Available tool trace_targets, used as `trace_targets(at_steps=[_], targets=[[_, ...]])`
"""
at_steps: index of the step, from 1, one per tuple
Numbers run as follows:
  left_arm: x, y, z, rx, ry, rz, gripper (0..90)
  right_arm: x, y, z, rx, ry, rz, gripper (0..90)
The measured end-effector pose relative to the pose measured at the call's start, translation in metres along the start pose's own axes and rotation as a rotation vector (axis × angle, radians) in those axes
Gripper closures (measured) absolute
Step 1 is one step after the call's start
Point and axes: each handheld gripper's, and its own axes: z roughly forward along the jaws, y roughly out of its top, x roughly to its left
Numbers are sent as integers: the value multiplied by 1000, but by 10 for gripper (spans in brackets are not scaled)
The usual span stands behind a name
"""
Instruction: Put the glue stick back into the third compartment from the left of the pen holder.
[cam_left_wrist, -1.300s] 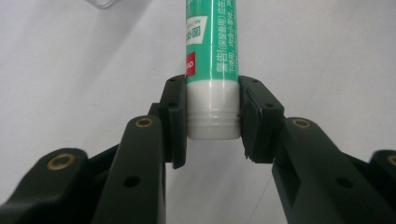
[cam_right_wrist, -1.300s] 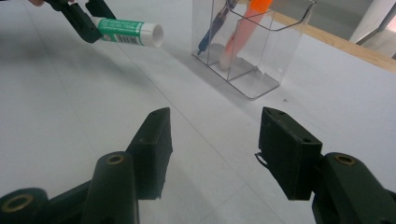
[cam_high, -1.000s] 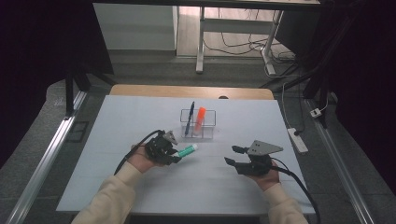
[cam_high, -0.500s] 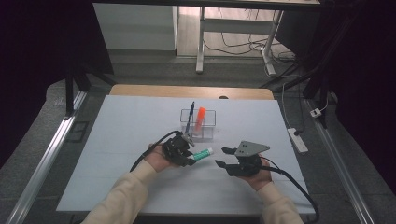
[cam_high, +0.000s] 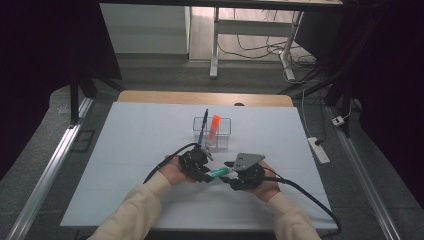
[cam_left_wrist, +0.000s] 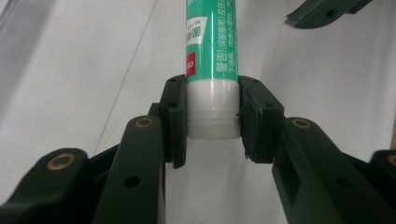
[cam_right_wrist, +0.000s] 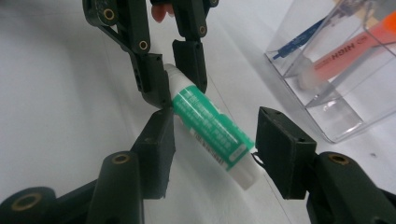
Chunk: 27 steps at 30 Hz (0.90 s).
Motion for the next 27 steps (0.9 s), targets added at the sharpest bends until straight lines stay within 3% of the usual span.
trace_targets(at_steps=[6,12,19,26,27], targets=[[-1,2,3,4,-24,8,644,1,5,6,25,19,-48,471],[-2,3,1,-9,-51,7,644,6,6,15,95,43,-121,475],[-4,5,2,-4,-95,19,644,14,6,21,185,50,-242,529],[-5,5,0,-17,-113,32,643,22,7,25,224,50,-361,627],[-5,4,-1,-22,-111,37,642,23,6,25,214,52,-361,632]])
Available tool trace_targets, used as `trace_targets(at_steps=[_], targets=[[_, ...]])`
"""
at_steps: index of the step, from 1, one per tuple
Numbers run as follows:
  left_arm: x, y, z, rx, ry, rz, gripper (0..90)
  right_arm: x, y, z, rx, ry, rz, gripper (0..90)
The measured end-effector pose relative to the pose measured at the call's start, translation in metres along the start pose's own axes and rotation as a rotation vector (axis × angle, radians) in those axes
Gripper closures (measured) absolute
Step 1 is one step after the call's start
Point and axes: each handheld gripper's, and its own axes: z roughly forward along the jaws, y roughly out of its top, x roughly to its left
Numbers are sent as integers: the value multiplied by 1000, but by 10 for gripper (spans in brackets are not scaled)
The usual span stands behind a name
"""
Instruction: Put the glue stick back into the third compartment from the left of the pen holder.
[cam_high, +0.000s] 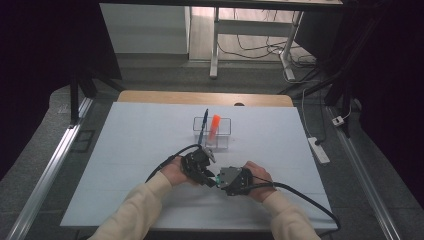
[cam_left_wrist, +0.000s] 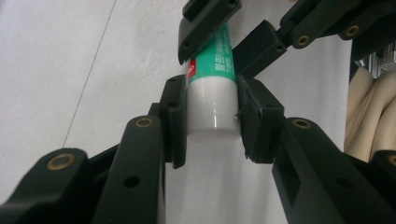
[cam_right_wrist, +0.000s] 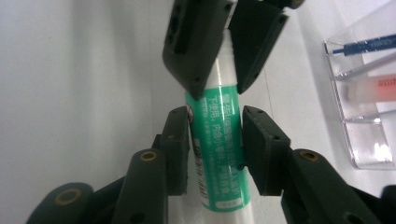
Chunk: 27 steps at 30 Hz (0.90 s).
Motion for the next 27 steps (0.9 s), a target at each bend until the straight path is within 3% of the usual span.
trace_targets(at_steps=[1,4,7,10,18,23,27], targets=[[0,0,-2,-7,-1,7,641,-1,0,-1,4,3,-20,639],[1,-3,-6,-48,0,3,627,-1,-1,-2,-17,1,-9,652],[1,-6,-14,-107,19,-2,505,-3,-3,-3,-23,0,2,653],[0,-11,-22,-175,70,-15,389,-6,-5,-5,-39,4,47,654],[-7,-39,-51,-379,244,-67,302,-17,-11,-14,-162,-19,211,653],[-14,-64,-66,-440,313,-96,291,-24,-13,-25,-246,-46,298,653],[-19,-88,-73,-447,356,-127,286,-30,-14,-31,-305,-67,373,653]])
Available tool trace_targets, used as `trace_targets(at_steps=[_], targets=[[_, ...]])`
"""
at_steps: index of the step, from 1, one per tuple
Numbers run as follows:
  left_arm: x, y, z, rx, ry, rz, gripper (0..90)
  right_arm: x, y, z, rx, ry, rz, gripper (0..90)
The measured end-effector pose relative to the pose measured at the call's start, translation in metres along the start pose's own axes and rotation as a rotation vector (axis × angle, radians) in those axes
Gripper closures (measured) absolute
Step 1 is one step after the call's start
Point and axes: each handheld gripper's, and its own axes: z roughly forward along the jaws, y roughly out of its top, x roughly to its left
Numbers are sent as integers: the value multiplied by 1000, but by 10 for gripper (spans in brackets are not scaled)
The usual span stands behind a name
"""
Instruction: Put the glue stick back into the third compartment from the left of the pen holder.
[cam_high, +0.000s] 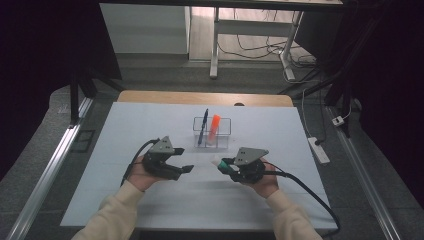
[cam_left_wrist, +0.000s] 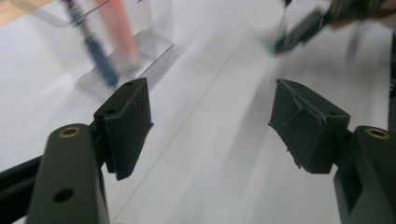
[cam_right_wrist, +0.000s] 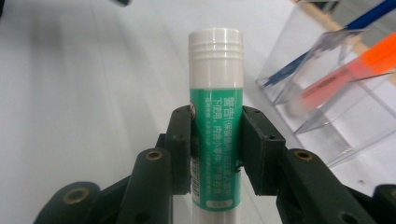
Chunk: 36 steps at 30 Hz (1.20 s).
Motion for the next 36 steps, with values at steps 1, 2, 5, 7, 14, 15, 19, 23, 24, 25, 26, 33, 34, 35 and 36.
trace_targets(at_steps=[1,2,5,7,14,15,19,23,24,25,26,33,34,35,36], targets=[[1,-4,-4,1,10,-8,287,-1,1,-1,-7,-6,8,653],[2,-9,-8,3,20,-18,287,-2,1,-2,-11,-17,17,653],[5,-21,-19,7,54,-37,284,-5,2,-3,-34,-47,48,653],[7,-28,-25,2,76,-52,284,-8,4,-5,-57,-66,82,653],[10,-50,-41,1,110,-86,278,-22,9,-9,-151,-106,179,654],[11,-53,-43,1,114,-93,277,-25,10,-10,-161,-112,192,653],[14,-62,-48,1,132,-110,276,-36,13,-8,-209,-132,250,653],[16,-71,-55,2,156,-117,275,-50,17,-5,-232,-147,292,653],[17,-73,-56,3,161,-119,275,-54,19,-4,-233,-154,299,653],[18,-76,-57,3,166,-123,274,-57,20,-3,-239,-161,305,653],[18,-78,-59,3,171,-128,273,-60,22,-2,-246,-166,312,653],[24,-84,-61,-2,180,-152,268,-83,35,13,-287,-186,346,653],[24,-84,-60,-1,179,-151,268,-86,37,16,-293,-191,345,652],[24,-84,-60,0,178,-149,267,-90,38,19,-293,-197,352,652],[24,-84,-60,2,177,-148,267,-93,39,23,-289,-201,361,652]])
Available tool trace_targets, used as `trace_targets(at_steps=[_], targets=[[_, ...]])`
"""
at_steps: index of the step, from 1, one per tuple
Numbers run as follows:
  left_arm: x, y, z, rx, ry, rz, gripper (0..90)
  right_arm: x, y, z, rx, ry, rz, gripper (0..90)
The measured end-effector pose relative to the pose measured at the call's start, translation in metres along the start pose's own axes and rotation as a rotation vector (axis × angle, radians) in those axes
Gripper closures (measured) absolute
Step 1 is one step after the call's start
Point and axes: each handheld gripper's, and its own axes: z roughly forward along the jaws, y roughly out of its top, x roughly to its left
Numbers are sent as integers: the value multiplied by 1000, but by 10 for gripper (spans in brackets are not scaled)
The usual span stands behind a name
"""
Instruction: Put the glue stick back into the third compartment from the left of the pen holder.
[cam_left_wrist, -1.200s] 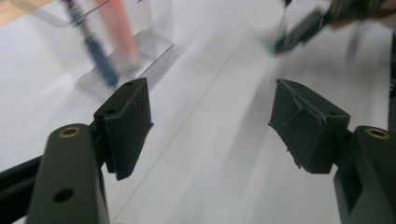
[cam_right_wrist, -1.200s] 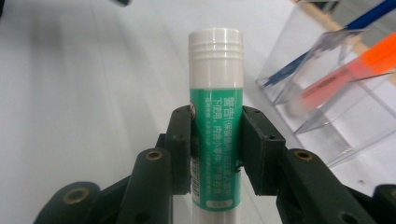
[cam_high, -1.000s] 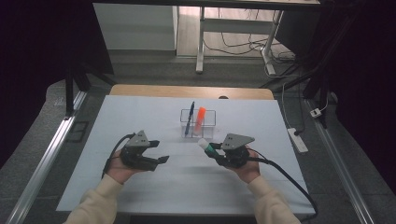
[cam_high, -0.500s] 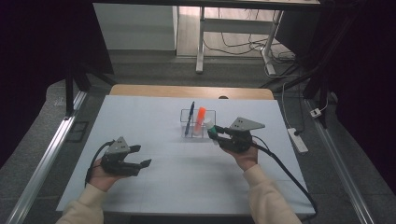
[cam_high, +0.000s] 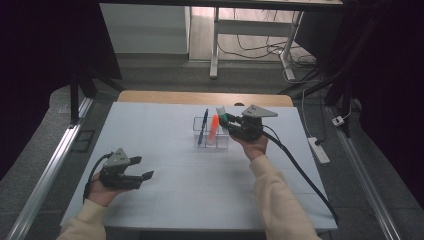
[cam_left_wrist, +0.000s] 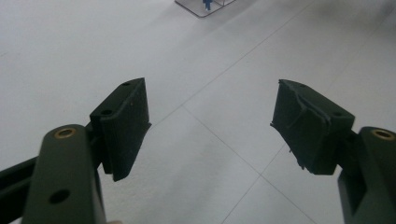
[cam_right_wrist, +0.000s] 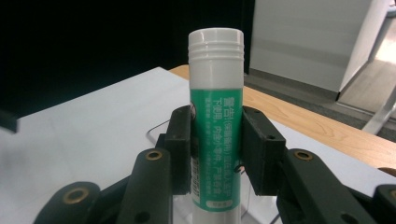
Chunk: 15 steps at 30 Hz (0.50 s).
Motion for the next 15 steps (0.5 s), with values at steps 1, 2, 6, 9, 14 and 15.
trace_targets(at_steps=[1,2,6,9,14,15], targets=[[0,0,0,1,1,1,266,-2,0,4,1,-5,2,652],[1,-1,0,1,1,0,266,-3,0,8,4,-9,3,652],[3,-2,0,0,-2,-6,266,-8,-3,18,-5,-17,10,651],[4,-3,0,4,-3,-7,266,-11,-8,22,7,-33,10,650],[5,-4,0,7,-4,-10,266,-14,-13,25,19,-37,5,649],[5,-4,0,8,-4,-10,266,-14,-14,26,14,-36,3,646]])
